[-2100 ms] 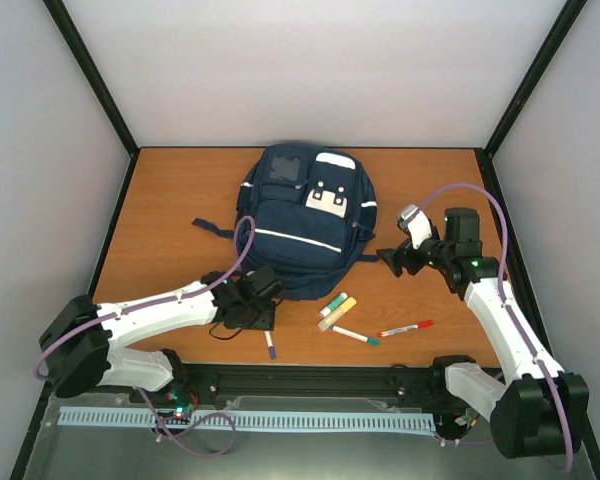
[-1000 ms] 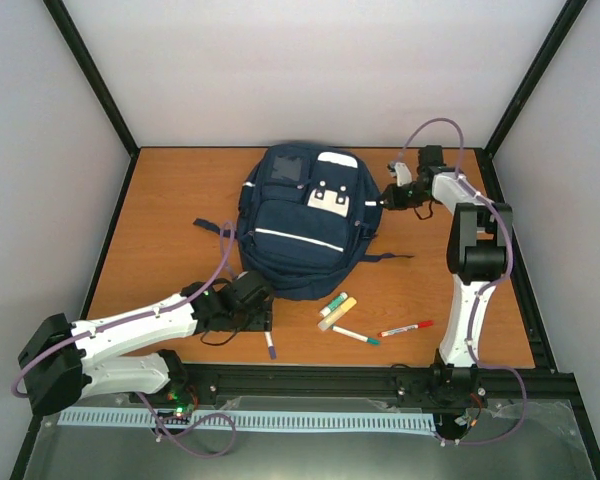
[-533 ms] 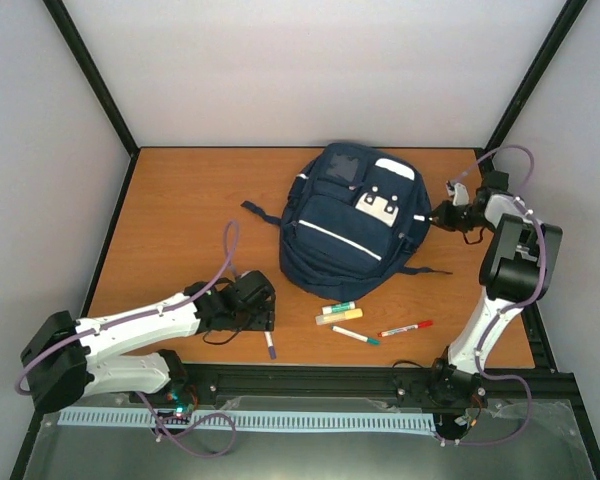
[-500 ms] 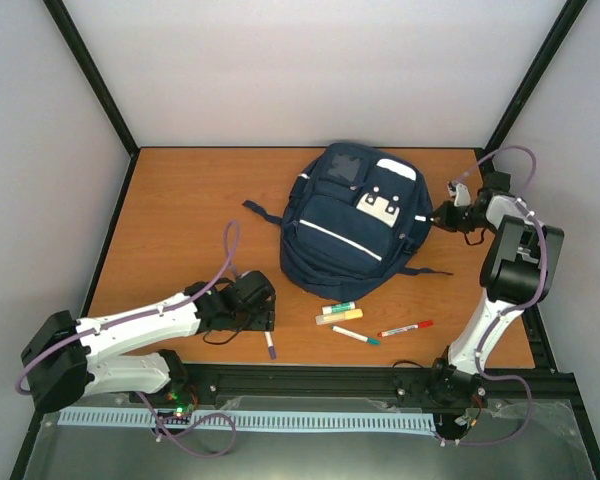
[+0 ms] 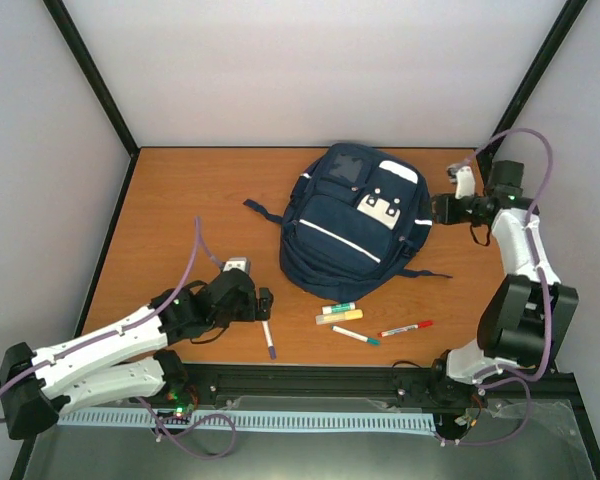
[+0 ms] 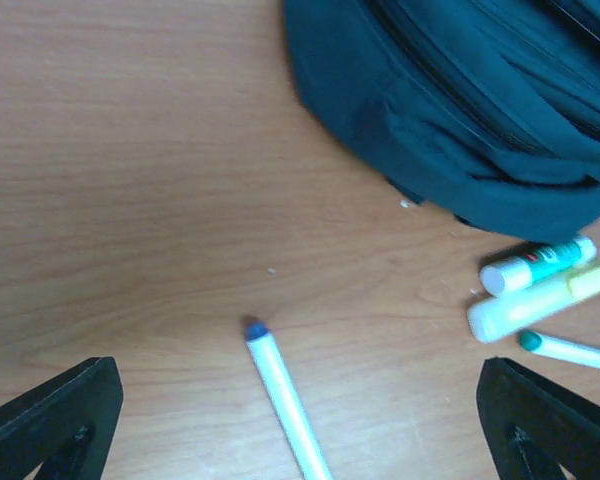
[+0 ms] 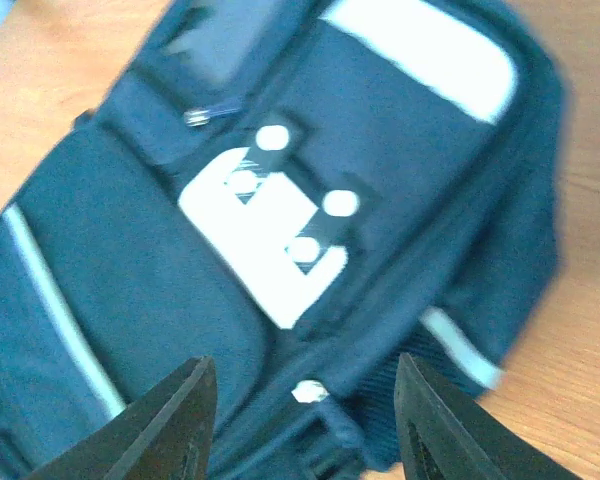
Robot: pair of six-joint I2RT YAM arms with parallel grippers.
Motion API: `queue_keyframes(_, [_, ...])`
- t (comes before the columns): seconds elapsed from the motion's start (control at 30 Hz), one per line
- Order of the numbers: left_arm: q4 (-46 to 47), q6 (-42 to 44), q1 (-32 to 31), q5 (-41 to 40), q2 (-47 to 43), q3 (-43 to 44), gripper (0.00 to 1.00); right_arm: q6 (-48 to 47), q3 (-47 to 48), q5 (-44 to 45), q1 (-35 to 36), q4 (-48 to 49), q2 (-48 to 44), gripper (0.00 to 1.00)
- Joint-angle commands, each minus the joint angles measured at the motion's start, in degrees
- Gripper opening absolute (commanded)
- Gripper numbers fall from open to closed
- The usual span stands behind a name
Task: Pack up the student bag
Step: Move the student bag to the center of the board, then pick up the stationery from the center of the board.
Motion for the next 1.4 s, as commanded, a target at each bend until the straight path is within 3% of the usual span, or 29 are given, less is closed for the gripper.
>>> queue_keyframes(0.0, [-6.3, 1.3, -0.7, -8.8, 1.8, 4.8, 1.0, -6.4, -3.5, 5.4, 9.8, -2.7, -6.9, 0.54])
queue_keyframes(0.13, [-8.7, 5.5, -0.7, -14.3, 6.2, 7.0, 1.0, -11.1, -5.4, 13.0, 23.0, -3.1, -10.8, 0.59])
queue_keyframes(0.33, [-5.0, 7.5, -0.7, -10.4, 5.4, 8.7, 1.0, -15.2, -4.6, 25.3, 37.3, -3.1, -10.8, 0.61])
queue_keyframes(0.43, [-8.2, 4.1, -0.6, -15.3, 4.2, 12.0, 1.0, -16.2, -4.3, 27.3, 40.5, -1.9, -9.5, 0.61])
queue_keyframes(0.53, [-14.2, -4.8, -0.6, -24.7, 4.3, 13.6, 1.0, -16.2, -5.7, 25.6, 40.8, 1.8, -8.4, 0.61])
queue_keyframes(0.63, [-14.8, -7.2, -0.5, -26.3, 4.6, 12.7, 1.0, -16.4, -9.3, 23.4, 41.1, 6.5, -7.9, 0.62])
queue_keyframes(0.83, [-11.7, -1.4, -0.3, -17.2, 3.2, 12.0, 1.0, -17.3, -12.7, 27.8, 45.0, 9.3, -7.3, 0.65])
queue_keyframes(1.07, [-9.4, -2.9, -0.2, -7.0, 6.5, 9.1, 1.0, -17.8, -14.0, 35.5, 50.1, 11.2, -6.0, 0.66])
queue_keyframes(1.2, [-9.0, -4.6, -0.2, -4.7, 8.2, 8.1, 1.0, -17.9, -14.6, 45.0, 52.7, 13.8, -4.2, 0.62])
queue_keyframes(1.37, [-7.0, -5.1, -0.2, -1.9, 8.9, 6.2, 1.0, -18.4, -14.6, 49.8, 54.3, 15.1, -1.9, 0.57])
